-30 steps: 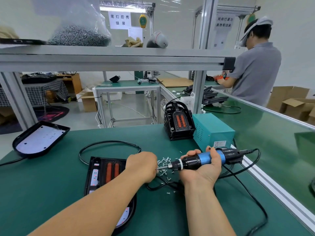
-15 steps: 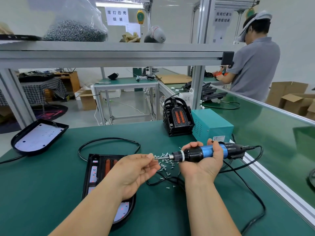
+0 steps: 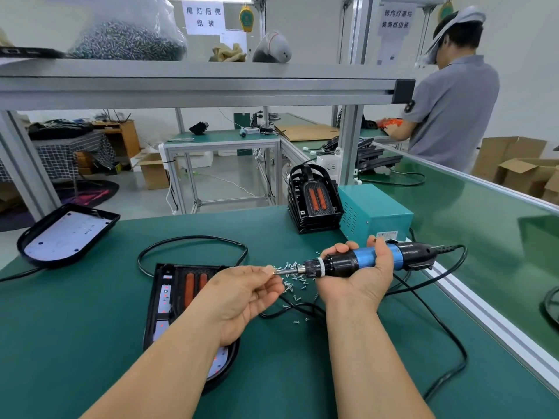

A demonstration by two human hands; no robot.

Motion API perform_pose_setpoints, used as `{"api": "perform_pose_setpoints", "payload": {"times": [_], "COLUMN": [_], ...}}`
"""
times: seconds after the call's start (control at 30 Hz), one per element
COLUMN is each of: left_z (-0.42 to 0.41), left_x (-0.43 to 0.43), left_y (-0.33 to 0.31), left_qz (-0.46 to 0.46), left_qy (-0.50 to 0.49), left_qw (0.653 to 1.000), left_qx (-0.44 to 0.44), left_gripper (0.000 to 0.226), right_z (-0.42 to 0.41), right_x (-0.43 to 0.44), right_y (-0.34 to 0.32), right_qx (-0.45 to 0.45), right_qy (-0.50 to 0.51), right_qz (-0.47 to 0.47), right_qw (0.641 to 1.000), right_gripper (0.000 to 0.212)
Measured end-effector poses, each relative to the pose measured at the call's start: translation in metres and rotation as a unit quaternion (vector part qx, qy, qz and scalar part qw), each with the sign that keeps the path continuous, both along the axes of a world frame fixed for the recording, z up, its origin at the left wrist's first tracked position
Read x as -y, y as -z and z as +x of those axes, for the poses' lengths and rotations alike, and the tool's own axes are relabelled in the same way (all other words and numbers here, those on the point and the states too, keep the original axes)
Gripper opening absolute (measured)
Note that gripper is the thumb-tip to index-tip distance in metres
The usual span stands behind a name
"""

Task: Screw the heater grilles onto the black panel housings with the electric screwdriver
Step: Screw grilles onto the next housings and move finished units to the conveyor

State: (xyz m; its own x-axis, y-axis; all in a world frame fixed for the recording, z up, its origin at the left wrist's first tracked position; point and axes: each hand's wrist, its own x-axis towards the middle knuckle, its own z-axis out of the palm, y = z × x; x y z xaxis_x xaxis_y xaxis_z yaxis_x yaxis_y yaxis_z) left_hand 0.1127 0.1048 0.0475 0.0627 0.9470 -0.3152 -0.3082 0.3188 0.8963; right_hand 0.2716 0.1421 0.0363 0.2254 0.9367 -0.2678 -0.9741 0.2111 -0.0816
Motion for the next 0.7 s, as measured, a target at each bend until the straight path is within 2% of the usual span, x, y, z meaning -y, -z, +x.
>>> {"api": "perform_pose_setpoints", "payload": {"times": [0.43,0.6,0.7], "left_z": [0.008,0.01,0.009], "left_x": [0.003,0.002,0.002], "left_y": [0.005,0.003,0.0], "left_qz": [-0.035,-0.049,-0.064], "left_qy": [-0.029,-0.038,-0.042], "left_qw": [0.999,0.998,0.997], "left_qx": [-0.026,-0.024,0.016], "left_gripper": [0.011,0.011,0.012], "right_z": [-0.003,-0.006,-0.007], "right_x": [0.004,0.007,0.009], "right_y": [-0.008,-0.016,-0.023], "right_qx": [0.067,0.131,0.173], "right_qy": [0.029,0.063,0.074], "right_qz": [0.036,0.097,0.161], "right_qw": [0.997,0.985,0.969], "right_gripper": [0.043,0.018,0.031]}}
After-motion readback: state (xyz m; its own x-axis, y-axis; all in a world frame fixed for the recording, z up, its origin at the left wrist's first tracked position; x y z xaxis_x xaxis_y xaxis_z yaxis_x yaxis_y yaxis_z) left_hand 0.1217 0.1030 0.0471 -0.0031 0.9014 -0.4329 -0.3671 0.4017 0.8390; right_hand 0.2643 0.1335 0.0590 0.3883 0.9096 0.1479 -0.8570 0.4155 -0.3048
